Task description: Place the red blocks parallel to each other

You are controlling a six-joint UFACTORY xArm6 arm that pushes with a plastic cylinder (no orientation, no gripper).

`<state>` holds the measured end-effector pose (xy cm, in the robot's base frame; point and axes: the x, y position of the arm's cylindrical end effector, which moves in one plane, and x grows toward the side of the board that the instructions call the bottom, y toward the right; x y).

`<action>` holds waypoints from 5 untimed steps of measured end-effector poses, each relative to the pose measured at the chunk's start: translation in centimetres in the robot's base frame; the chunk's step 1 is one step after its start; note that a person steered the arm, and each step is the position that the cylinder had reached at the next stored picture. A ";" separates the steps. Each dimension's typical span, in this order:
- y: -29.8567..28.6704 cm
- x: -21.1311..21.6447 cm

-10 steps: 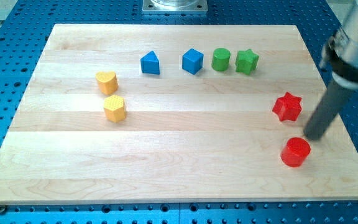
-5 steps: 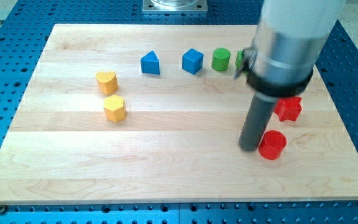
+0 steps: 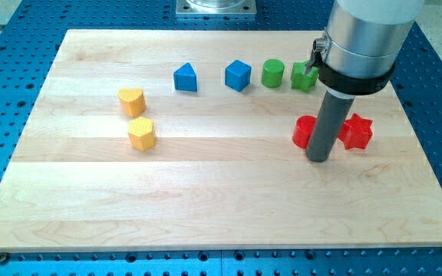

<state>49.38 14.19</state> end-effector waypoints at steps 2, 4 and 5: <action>-16.8 6.3; -30.0 5.3; -30.0 5.4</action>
